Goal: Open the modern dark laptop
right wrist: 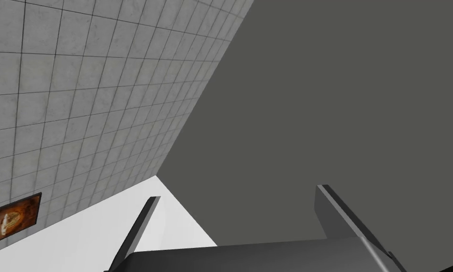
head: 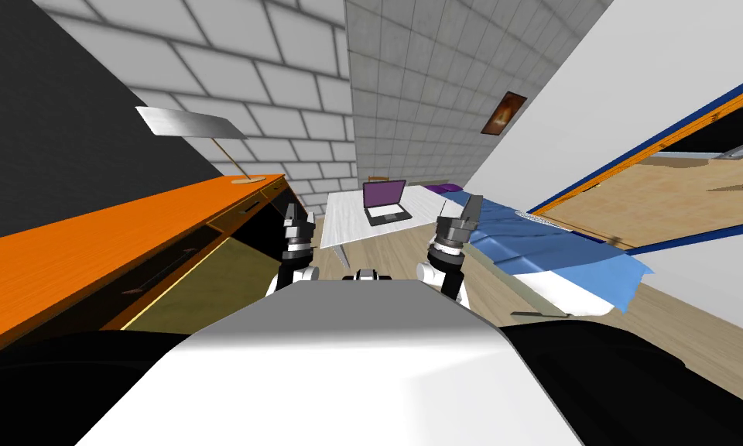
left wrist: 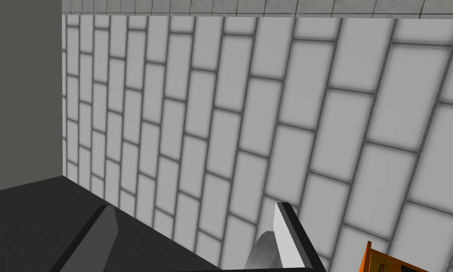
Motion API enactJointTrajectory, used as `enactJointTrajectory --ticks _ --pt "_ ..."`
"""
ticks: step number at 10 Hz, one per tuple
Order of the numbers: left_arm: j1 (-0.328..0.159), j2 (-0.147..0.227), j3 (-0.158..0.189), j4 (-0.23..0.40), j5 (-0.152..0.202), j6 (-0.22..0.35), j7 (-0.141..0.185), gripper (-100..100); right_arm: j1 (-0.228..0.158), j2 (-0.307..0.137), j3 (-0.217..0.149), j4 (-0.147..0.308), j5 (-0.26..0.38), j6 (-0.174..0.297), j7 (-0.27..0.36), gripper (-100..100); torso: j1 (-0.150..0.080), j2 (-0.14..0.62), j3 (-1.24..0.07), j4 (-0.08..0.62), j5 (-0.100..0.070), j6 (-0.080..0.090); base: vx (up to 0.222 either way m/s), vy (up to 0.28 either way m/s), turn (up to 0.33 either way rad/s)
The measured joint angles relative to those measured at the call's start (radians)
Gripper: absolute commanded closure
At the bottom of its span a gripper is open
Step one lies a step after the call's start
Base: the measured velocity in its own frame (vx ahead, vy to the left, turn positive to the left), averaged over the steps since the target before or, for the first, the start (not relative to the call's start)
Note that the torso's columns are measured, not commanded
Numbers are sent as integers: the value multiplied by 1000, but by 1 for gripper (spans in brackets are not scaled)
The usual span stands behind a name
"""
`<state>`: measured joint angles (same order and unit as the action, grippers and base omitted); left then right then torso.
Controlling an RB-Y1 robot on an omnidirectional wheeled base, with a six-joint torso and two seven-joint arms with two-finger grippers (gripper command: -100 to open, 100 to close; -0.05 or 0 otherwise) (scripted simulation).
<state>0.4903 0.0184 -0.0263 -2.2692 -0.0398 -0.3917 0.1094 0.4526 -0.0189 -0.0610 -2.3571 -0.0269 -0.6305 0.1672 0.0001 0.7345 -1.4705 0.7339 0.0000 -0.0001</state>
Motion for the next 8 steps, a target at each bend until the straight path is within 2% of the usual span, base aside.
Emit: enactJointTrajectory --ticks 3,5,8 --pt "0 0 0 0 0 0 0 0 -2 -83 -30 46 30 24 28 -100 0 3 -6 4 0 0 4 4 156" --pt "0 0 0 0 0 0 0 0 -3 -135 -60 105 60 36 58 -100 0 3 -6 4 0 0 8 2 222" --pt "0 0 0 0 0 0 0 0 6 -196 -104 164 106 68 105 -100 0 4 -5 4 0 0 8 2 142"
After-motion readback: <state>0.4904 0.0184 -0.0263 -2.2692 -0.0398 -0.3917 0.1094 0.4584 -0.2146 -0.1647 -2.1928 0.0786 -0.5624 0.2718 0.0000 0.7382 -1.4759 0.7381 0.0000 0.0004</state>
